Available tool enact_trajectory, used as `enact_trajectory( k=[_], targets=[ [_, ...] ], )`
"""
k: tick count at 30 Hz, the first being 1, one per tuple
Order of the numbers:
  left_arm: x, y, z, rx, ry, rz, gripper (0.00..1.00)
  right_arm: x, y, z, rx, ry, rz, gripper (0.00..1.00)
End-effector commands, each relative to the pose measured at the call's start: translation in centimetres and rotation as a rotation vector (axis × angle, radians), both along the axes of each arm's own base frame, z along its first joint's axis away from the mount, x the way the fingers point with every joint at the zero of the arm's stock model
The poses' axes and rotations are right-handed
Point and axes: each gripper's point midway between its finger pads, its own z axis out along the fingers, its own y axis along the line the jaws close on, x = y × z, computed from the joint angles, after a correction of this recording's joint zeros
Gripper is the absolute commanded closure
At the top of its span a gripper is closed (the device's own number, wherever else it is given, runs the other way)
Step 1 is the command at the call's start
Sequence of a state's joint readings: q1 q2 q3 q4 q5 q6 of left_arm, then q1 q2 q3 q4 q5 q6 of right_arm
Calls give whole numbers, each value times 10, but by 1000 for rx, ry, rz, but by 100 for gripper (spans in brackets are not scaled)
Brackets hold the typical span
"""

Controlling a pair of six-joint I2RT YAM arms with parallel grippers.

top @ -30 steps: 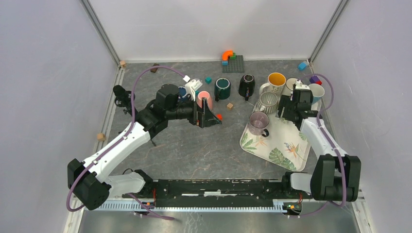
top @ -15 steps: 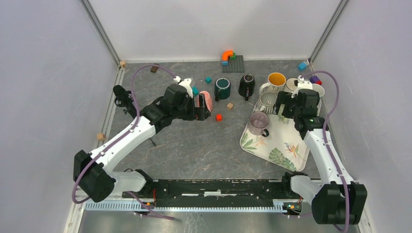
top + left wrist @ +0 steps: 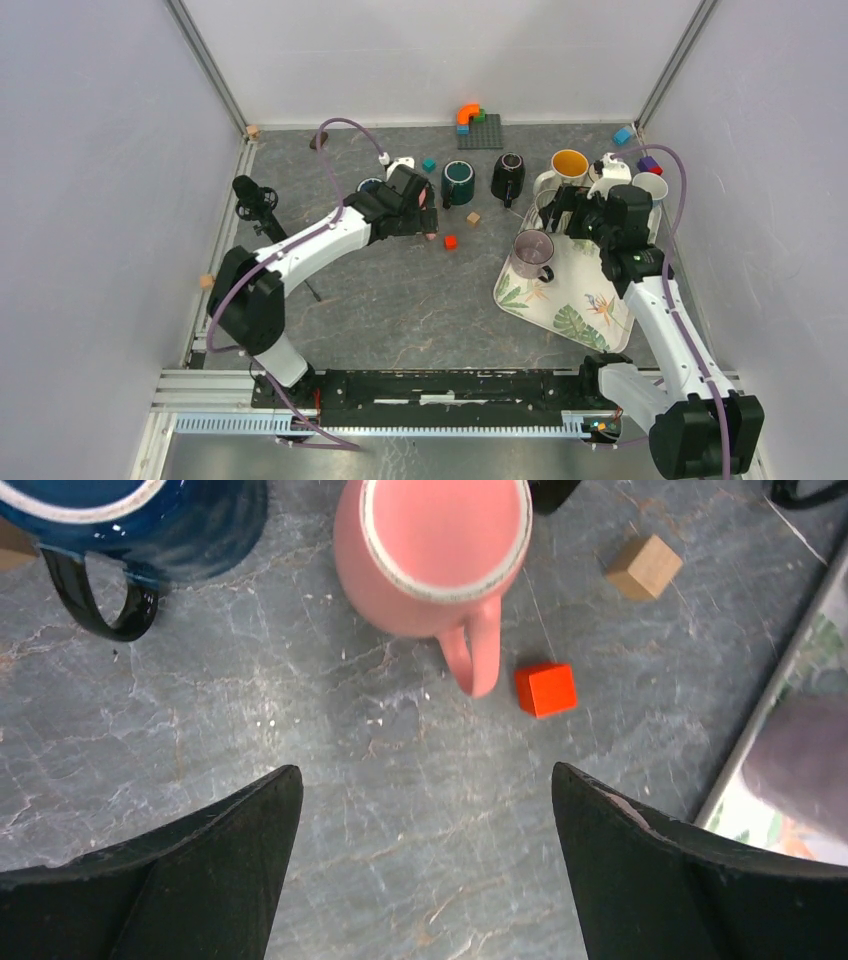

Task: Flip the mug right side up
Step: Turn over the cup at the center of the board.

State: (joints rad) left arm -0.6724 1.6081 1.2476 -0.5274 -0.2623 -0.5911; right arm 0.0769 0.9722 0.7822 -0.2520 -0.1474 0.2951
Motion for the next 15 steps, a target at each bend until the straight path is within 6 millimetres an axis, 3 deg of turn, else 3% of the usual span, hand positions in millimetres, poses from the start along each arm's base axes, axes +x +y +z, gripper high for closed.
enact_trajectory(
  k=[1,9,15],
  targets=[
    [31,-1,6,49,-80,146,0,5,12,9,41,-44,49,6],
    [57,-16,-26,118,-41,172,0,3,16,10,45,-54,72,5],
    [63,-2,-41,188,-38,210,0,0,18,7,56,-46,82,5]
  ],
)
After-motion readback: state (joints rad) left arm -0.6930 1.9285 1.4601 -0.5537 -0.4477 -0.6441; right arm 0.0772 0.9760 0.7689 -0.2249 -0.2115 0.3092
